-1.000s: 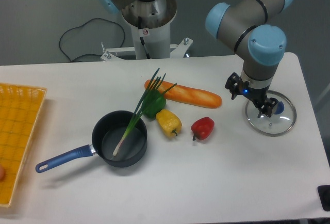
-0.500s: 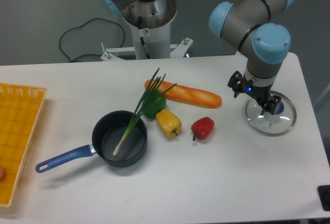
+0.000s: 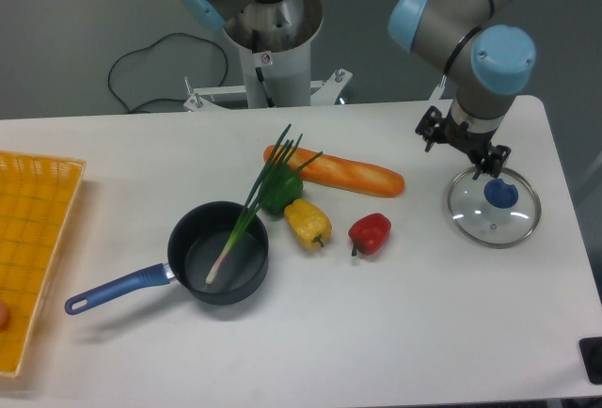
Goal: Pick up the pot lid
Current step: 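Raise the open gripper up and away from the glass lid's blue knob, then lower the open gripper back over the blue knob of the glass lid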
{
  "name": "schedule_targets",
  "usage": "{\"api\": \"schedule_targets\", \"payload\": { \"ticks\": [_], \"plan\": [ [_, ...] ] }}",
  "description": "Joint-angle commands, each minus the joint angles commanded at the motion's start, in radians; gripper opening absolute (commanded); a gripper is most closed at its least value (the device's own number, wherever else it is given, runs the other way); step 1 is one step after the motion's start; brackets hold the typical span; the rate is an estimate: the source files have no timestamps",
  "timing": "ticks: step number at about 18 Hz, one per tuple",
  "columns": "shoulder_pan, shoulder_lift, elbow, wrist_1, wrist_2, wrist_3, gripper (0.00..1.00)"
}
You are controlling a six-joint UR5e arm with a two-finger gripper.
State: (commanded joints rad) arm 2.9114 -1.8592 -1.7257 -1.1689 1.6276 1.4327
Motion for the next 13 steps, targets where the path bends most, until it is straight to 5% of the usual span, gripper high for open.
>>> {"api": "schedule_targets", "payload": {
  "ticks": [6,13],
  "plan": [
    [0.029,-0.008,0.018,0.008,0.003,-0.017,1.00],
    [0.065,-0.093,0.074,0.038,-0.025,0.005,1.00]
  ]
}}
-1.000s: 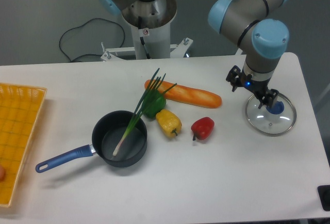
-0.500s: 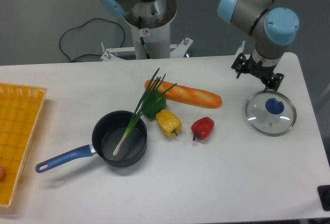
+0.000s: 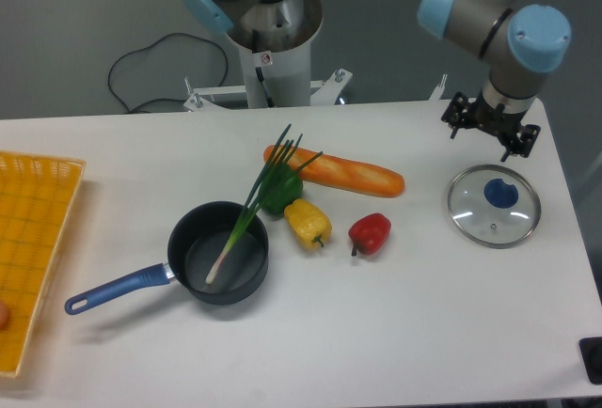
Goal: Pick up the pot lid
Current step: 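Lower the open gripper back over the blue knob of the glass lid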
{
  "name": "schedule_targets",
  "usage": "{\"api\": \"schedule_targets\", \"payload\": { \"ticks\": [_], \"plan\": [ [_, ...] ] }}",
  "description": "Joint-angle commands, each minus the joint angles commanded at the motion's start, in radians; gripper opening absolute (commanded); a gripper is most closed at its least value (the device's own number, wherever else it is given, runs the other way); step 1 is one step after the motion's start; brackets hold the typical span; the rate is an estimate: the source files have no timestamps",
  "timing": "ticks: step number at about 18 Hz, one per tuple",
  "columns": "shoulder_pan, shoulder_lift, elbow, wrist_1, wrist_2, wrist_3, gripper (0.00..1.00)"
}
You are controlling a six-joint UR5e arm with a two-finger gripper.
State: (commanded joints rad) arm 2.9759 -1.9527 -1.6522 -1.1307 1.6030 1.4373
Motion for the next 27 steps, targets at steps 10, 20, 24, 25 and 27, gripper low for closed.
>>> {"api": "schedule_targets", "payload": {
  "ticks": [10,20,24,25,27],
  "plan": [
    [-0.008,-0.035,0.002,0.106,0.000,-0.002,1.00],
    [-0.014,-0.097,0.038,0.115,-0.002,0.040,1.00],
    [-0.017,-0.112,0.040,0.115,-0.012,0.040,1.00],
    [-0.017,-0.114,0.040,0.115,-0.023,0.040,1.00],
    [-0.017,-0.117,0.043,0.115,-0.035,0.040,1.00]
  ]
}}
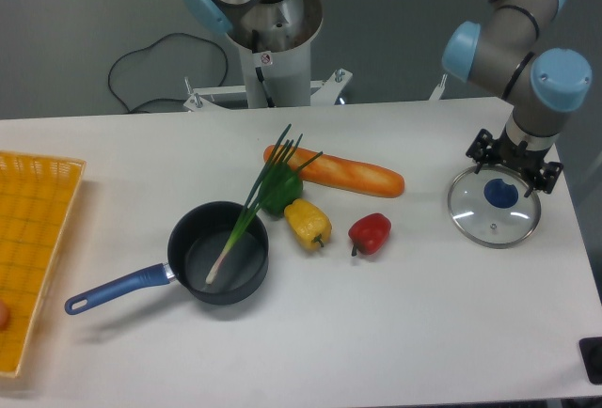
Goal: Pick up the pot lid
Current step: 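Lower the open gripper back over the blue knob of the glass lid, then close the gripper around the blue knob of the glass lid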
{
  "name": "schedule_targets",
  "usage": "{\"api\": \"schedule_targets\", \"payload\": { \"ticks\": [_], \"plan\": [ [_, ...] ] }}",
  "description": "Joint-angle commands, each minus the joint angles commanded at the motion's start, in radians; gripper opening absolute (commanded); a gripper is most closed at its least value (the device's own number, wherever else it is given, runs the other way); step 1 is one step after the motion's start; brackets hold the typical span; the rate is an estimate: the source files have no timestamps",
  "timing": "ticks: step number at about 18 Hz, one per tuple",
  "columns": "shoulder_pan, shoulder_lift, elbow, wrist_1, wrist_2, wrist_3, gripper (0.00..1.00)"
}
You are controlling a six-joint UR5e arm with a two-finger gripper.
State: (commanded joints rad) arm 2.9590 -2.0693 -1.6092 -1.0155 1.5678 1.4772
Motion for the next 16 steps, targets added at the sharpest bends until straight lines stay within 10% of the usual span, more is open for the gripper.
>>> {"api": "schedule_targets", "payload": {
  "ticks": [16],
  "plan": [
    [0.000,-0.020,0.018,0.002,-0.018,0.043,1.00]
  ]
}}
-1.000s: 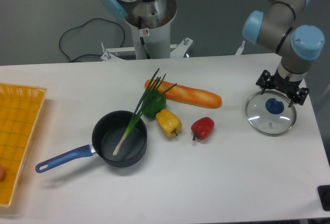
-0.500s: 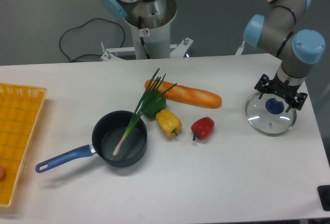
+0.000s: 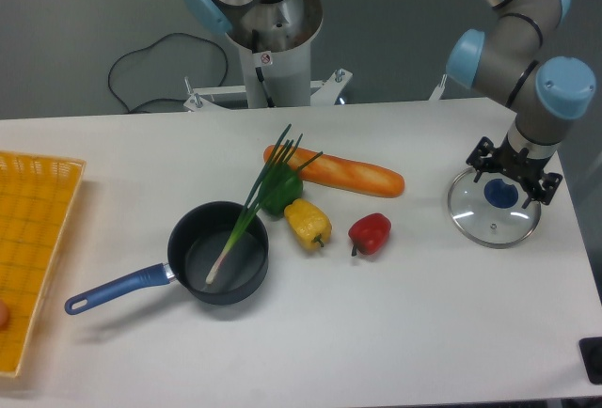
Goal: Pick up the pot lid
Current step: 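Close the gripper around the blue knob of the glass lid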
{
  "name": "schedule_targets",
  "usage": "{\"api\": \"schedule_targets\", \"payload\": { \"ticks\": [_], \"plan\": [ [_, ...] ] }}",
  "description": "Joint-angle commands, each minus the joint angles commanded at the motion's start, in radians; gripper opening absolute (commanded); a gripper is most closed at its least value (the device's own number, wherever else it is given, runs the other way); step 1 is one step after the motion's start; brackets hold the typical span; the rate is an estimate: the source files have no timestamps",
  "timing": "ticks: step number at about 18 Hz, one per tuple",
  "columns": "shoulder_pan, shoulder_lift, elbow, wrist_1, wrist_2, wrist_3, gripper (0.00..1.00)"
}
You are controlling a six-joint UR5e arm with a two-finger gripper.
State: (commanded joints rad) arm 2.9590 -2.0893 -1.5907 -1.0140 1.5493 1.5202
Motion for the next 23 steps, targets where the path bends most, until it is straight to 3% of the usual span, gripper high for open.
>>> {"api": "schedule_targets", "payload": {
  "ticks": [7,23],
  "plan": [
    [0.003,-0.025,0.002,0.041,0.002,0.011,1.00],
    [0.003,-0.029,-0.018,0.041,0.006,0.021,0.97]
  ]
}}
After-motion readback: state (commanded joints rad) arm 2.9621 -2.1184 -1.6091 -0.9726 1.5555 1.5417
